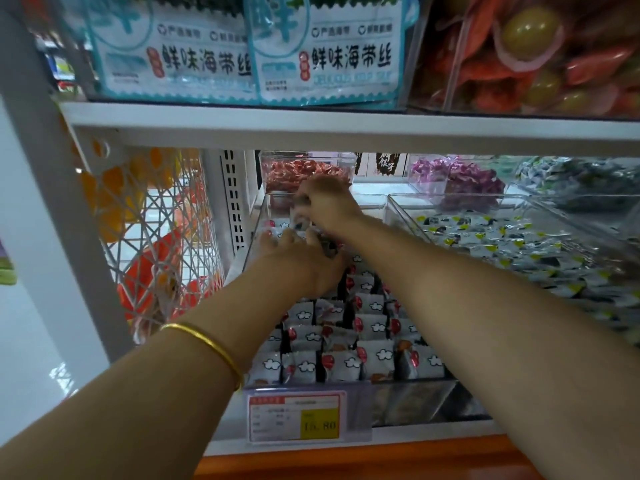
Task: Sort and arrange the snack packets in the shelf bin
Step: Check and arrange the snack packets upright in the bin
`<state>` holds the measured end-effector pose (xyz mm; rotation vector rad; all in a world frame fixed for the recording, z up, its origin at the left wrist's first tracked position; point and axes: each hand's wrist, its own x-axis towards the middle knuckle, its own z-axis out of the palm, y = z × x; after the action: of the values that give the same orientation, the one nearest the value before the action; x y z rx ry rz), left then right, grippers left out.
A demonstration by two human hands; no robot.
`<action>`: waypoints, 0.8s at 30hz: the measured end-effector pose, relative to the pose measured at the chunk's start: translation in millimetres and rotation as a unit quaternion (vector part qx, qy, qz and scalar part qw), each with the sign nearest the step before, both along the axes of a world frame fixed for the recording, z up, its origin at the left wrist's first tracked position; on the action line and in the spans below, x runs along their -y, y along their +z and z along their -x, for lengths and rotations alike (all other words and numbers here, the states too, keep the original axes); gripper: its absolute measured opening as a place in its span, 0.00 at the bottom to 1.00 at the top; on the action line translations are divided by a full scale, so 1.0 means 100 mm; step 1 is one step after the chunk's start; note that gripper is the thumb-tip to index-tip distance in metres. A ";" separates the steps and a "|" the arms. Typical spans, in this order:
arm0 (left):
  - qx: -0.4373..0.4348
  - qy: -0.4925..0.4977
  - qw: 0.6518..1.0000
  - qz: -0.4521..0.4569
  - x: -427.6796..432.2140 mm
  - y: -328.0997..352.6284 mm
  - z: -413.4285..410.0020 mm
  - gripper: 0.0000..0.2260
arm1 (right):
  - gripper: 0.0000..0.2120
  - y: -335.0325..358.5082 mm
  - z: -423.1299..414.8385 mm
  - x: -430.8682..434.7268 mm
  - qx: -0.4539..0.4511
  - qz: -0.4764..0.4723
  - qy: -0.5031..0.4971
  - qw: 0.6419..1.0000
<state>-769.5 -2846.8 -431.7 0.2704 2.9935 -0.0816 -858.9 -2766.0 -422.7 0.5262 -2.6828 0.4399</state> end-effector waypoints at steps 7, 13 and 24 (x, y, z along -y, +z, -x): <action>-0.058 -0.054 0.994 0.078 0.14 0.09 -0.51 0.29 | 0.12 0.14 -0.20 -0.09 0.006 0.033 -0.027 0.999; -0.157 -0.053 0.983 0.084 0.34 -0.04 -1.04 0.25 | 0.09 0.16 -1.24 -0.37 0.054 0.209 0.043 0.976; -0.198 -0.081 0.977 -0.025 0.48 -0.42 -1.38 0.26 | 0.06 -0.13 -2.17 -0.38 0.033 -0.032 0.025 0.999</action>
<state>-631.9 -2894.5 -474.0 0.5656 3.3652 -0.0848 -642.1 -2728.1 -436.1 0.6077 -2.7593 0.3934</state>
